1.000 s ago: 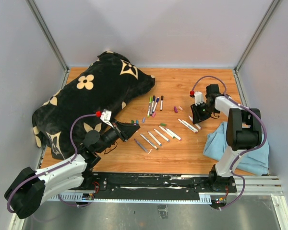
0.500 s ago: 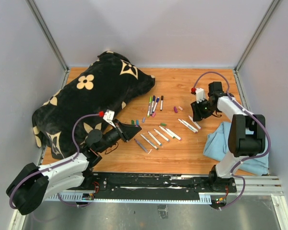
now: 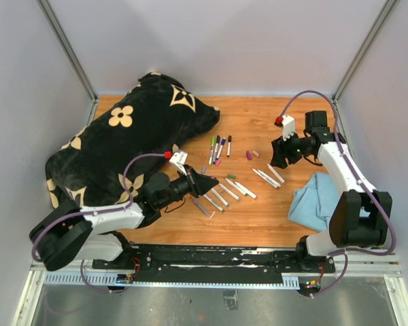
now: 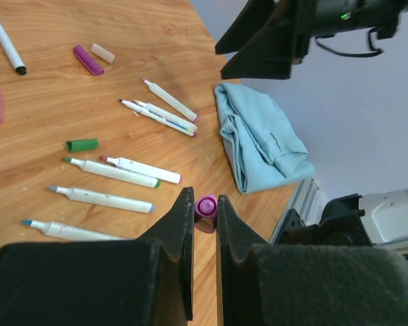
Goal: Open the pen caps
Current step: Place the pen at the center of the board.
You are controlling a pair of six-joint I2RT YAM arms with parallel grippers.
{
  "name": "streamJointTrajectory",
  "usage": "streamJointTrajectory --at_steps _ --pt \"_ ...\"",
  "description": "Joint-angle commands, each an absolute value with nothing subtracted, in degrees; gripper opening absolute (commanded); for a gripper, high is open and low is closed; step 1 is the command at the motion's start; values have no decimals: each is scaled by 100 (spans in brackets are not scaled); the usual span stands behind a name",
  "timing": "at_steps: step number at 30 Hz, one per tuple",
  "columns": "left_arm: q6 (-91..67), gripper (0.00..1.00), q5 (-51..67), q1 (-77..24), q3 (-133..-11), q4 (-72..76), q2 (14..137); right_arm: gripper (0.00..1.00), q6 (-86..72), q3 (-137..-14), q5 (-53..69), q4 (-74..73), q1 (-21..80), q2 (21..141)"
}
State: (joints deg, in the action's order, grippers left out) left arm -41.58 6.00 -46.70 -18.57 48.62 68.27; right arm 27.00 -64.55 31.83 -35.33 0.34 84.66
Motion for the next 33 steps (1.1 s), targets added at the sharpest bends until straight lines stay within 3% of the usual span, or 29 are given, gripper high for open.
streamJointTrajectory --at_steps 1,7,12,25,33 --pt "-4006 0 405 -4877 -2569 5036 7703 60 2512 -6793 4140 -3960 -127 7963" --pt "-4139 0 266 -5081 -3646 5027 9059 64 1739 -7033 4424 -3855 -233 7557" --pt "-4222 0 316 -5106 -4962 4743 10374 66 1477 -6507 4223 -3230 -854 7354" --pt "-3962 0 -1476 -5115 -10010 -23 13333 67 1581 -6411 4087 -3217 -1159 7311" --pt "-3601 0 -1823 -5106 -12524 -1330 14699 67 1573 -6385 4223 -3210 -1397 7231"
